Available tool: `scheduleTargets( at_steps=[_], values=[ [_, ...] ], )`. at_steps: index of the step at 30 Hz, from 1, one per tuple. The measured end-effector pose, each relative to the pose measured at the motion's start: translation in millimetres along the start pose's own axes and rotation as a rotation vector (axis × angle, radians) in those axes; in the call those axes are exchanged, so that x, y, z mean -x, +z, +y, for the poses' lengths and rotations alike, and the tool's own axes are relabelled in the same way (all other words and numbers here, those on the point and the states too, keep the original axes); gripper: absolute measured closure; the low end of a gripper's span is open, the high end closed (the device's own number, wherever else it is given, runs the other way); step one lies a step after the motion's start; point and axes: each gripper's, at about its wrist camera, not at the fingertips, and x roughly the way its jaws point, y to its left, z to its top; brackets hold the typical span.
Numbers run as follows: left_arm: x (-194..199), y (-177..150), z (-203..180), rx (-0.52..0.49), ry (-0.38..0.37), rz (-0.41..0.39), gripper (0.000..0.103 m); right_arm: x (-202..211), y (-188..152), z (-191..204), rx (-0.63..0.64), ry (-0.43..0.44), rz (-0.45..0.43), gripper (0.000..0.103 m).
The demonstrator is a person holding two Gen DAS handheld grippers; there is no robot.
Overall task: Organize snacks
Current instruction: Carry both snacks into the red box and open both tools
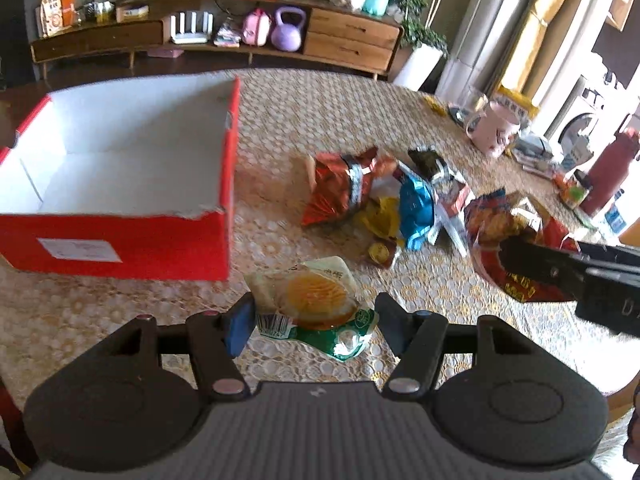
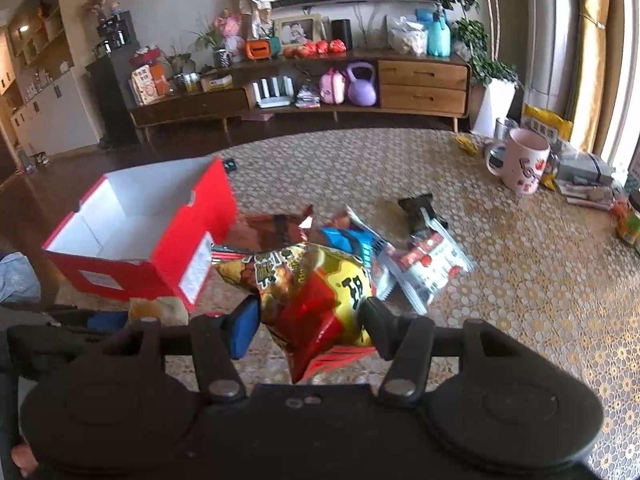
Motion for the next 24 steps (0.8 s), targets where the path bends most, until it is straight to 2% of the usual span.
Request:
scheduleTargets(
  at_steps=[11,24],
  values=[
    [49,28,32,0.024,0.025,-0.064,0.039,7,19,40,0.032,0.076,-0.003,0.047],
    [73,62,90,0.062,0.134,-0.139,0.039,-18,50,114,0.174,0.120,-0.034,0.047]
  ],
)
